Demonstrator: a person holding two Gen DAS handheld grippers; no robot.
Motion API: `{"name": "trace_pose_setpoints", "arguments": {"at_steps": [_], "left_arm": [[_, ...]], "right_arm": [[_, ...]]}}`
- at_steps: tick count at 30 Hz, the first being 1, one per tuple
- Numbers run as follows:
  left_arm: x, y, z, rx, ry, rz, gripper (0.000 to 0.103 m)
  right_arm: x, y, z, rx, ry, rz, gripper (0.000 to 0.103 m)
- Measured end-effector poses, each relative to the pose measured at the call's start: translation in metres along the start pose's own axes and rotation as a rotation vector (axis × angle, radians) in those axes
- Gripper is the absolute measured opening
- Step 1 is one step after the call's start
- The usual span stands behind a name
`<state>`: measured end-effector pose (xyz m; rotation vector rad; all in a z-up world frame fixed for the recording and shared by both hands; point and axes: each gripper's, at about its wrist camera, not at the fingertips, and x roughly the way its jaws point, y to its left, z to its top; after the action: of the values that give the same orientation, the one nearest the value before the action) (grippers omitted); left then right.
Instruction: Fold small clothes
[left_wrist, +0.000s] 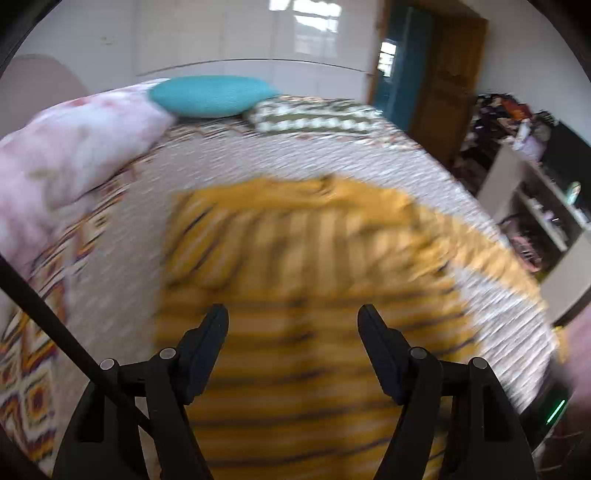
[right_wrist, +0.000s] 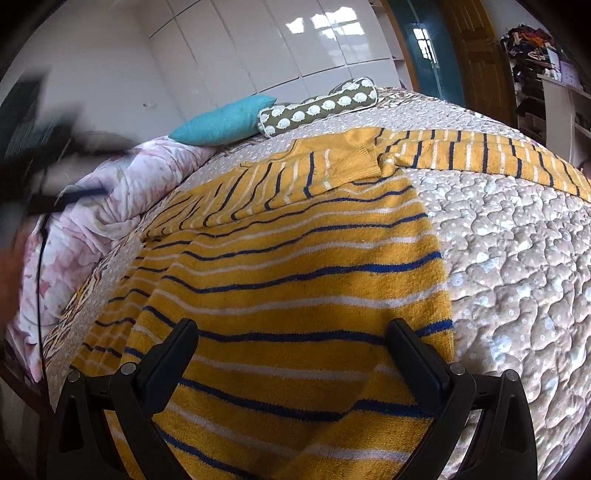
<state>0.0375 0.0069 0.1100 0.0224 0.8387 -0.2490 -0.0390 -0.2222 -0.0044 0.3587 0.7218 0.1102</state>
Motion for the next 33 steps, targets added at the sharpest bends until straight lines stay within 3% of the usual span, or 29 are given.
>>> {"name": "trace_pose_setpoints", "arguments": {"at_steps": [2, 5, 8, 10, 11, 14, 18, 22, 26, 27, 29, 31, 33], "left_arm": [[0.003, 0.027, -0.034, -0.01, 0.0, 0.069, 0.071], [0.025, 0.057, -0.065, -0.039, 0.045, 0.112, 0.071], [0.047, 0.085, -0.085, -0.135, 0.073, 0.084, 0.073], [0.052, 0.095, -0.093, -0.182, 0.053, 0.045, 0.082], [0.049, 0.098, -0.095, -0.189, 0.039, 0.022, 0.084], [0.048, 0.097, -0.101, -0.175, 0.019, 0.026, 0.086], [0.051, 0.086, -0.1, -0.136, 0.019, 0.07, 0.086], [0.051, 0.085, -0.096, -0.145, 0.011, 0.059, 0.086], [0.052, 0.084, -0.095, -0.135, 0.02, 0.065, 0.087], [0.052, 0.083, -0.095, -0.135, 0.021, 0.065, 0.087], [0.052, 0.084, -0.095, -0.137, 0.019, 0.062, 0.087], [0.052, 0.084, -0.095, -0.139, 0.016, 0.059, 0.087], [0.051, 0.084, -0.095, -0.14, 0.014, 0.058, 0.087]], "right_arm": [[0.002, 0.001, 0.001, -0.01, 0.015, -0.003, 0.103], [0.005, 0.0, 0.002, -0.004, 0.029, 0.004, 0.103], [0.004, -0.004, 0.006, 0.028, 0.058, 0.034, 0.103], [0.004, -0.007, 0.012, 0.035, 0.113, 0.05, 0.103], [0.003, -0.007, 0.017, 0.037, 0.155, 0.044, 0.1], [-0.007, -0.012, 0.044, 0.08, 0.167, -0.002, 0.07], [0.011, 0.0, 0.095, 0.029, 0.118, -0.091, 0.068], [0.069, 0.013, 0.126, -0.039, 0.113, -0.148, 0.067], [0.112, -0.031, 0.131, 0.052, 0.191, -0.235, 0.063], [0.105, -0.048, 0.13, 0.086, 0.17, -0.226, 0.055], [0.079, -0.08, 0.128, 0.16, 0.133, -0.189, 0.052], [0.045, -0.115, 0.12, 0.21, 0.112, -0.322, 0.056], [0.001, -0.167, 0.103, 0.303, 0.077, -0.346, 0.057]]}}
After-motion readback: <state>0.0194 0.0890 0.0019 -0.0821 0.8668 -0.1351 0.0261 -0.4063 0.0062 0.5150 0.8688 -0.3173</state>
